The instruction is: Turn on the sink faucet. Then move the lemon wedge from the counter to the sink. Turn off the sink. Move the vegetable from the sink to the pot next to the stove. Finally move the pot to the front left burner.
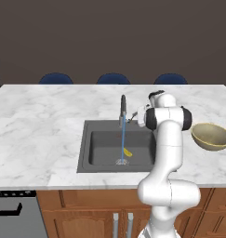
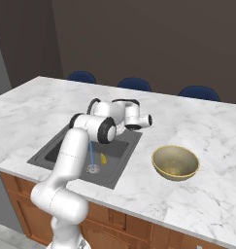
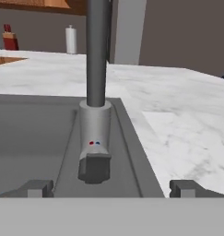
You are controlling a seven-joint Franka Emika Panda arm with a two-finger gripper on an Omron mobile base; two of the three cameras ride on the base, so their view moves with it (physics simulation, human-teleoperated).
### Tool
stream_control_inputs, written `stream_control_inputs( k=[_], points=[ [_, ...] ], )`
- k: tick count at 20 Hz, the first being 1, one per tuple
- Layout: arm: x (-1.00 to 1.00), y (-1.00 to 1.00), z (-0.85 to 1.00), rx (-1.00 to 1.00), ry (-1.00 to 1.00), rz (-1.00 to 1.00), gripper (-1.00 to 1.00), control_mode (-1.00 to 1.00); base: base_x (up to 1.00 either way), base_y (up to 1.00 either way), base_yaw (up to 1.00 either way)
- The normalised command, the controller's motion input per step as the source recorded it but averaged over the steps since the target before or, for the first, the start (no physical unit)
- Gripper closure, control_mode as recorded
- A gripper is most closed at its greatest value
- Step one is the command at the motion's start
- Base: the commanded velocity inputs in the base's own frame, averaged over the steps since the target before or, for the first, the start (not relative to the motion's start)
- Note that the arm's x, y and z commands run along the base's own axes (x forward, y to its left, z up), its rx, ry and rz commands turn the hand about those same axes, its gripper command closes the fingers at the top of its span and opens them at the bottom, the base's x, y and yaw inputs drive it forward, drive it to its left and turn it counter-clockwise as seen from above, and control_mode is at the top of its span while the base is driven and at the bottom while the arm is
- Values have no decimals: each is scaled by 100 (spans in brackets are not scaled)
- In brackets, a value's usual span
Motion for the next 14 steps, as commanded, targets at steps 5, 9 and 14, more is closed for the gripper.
stream_control_inputs(
  k=[5, 9, 14],
  points=[
    [0, 20, 0, 0, 4, 0, -100, -100, 0, 0, 0],
    [0, 18, 0, 0, 3, 1, -100, -100, 0, 0, 0],
    [0, 25, -2, 0, 2, 1, -100, -100, 0, 0, 0]
  ],
)
